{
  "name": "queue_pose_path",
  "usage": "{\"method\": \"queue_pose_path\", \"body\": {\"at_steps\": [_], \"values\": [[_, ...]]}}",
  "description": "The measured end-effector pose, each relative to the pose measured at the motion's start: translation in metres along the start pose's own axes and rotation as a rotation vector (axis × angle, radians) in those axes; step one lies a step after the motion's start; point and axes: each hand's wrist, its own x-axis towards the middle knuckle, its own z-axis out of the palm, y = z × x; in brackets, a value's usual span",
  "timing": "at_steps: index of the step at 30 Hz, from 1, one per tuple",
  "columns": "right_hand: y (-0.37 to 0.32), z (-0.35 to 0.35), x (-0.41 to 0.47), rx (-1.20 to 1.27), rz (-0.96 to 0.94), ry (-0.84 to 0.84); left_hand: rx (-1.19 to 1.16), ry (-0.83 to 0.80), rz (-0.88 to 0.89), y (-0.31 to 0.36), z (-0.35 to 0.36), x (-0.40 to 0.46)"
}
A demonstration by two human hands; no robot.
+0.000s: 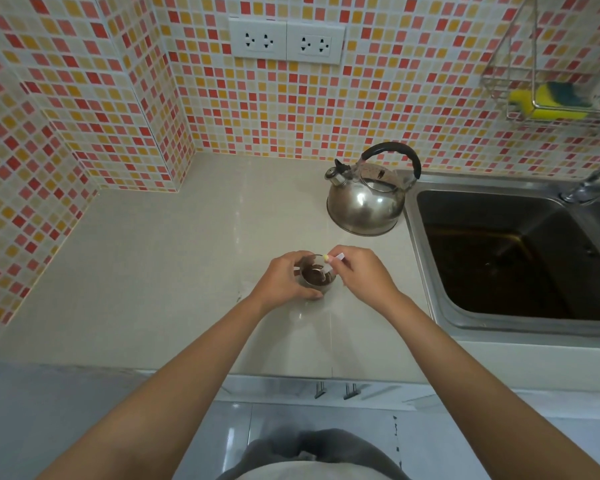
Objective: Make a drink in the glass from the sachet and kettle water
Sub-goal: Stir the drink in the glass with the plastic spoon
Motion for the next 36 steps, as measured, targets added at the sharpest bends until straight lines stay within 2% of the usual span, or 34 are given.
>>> {"method": "queue_pose_path", "body": {"at_steps": [2, 7, 13, 18, 23, 27, 29, 33, 36], "values": [[0.003, 0.005, 0.003, 0.01, 0.049, -0.008, -0.003, 0.001, 0.002, 0.0, 0.0, 0.0], [0.008, 0.017, 0.007, 0.34, 0.273, 0.097, 0.008, -0.003, 0.002, -0.002, 0.0, 0.001], [0.01, 0.019, 0.008, 0.349, 0.222, 0.185, 0.005, -0.002, 0.004, -0.003, 0.0, 0.001], [0.006, 0.022, 0.008, 0.411, 0.205, 0.098, -0.003, -0.006, 0.007, -0.003, 0.0, 0.001], [0.012, 0.019, 0.01, 0.315, 0.209, 0.143, -0.003, -0.001, -0.007, -0.003, 0.0, 0.002], [0.007, 0.021, 0.007, 0.416, 0.171, 0.059, -0.004, -0.012, 0.011, -0.002, 0.0, 0.001], [0.008, 0.021, 0.007, 0.385, 0.144, 0.07, -0.008, -0.011, 0.011, -0.002, 0.0, 0.002], [0.013, 0.019, 0.009, 0.345, 0.201, 0.147, 0.006, -0.005, 0.003, -0.002, 0.0, 0.002], [0.012, 0.019, 0.008, 0.409, 0.232, 0.12, 0.01, -0.008, 0.003, -0.003, 0.0, 0.002]]}}
